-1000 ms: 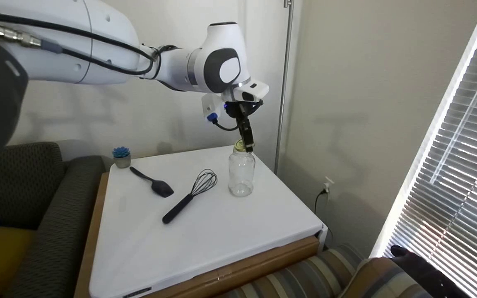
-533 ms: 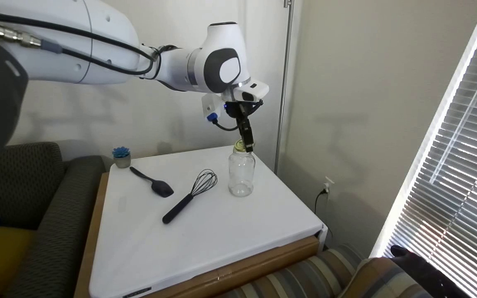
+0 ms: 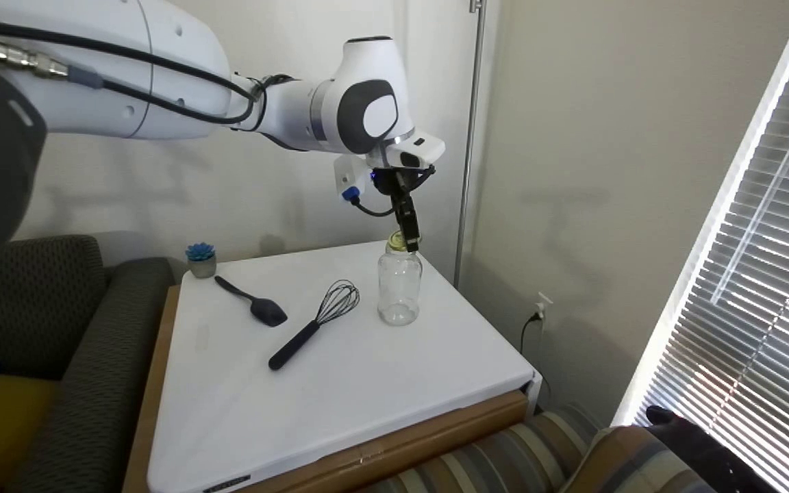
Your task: Place the lid on the jar
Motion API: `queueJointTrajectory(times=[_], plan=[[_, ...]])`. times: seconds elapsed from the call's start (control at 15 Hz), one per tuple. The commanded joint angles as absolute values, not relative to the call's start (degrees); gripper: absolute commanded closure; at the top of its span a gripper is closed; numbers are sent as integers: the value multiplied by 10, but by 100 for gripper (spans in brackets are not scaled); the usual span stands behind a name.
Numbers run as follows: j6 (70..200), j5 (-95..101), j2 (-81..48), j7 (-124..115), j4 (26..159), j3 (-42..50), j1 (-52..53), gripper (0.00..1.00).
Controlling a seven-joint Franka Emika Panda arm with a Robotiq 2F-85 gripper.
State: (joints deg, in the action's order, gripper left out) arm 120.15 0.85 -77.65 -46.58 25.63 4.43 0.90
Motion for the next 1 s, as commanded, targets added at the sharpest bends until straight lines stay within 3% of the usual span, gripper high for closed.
queueJointTrajectory(times=[0.0, 0.93], plan=[[1200, 7, -768, -462, 267, 44, 6, 53], [1185, 9, -753, -467, 271, 46, 8, 53]])
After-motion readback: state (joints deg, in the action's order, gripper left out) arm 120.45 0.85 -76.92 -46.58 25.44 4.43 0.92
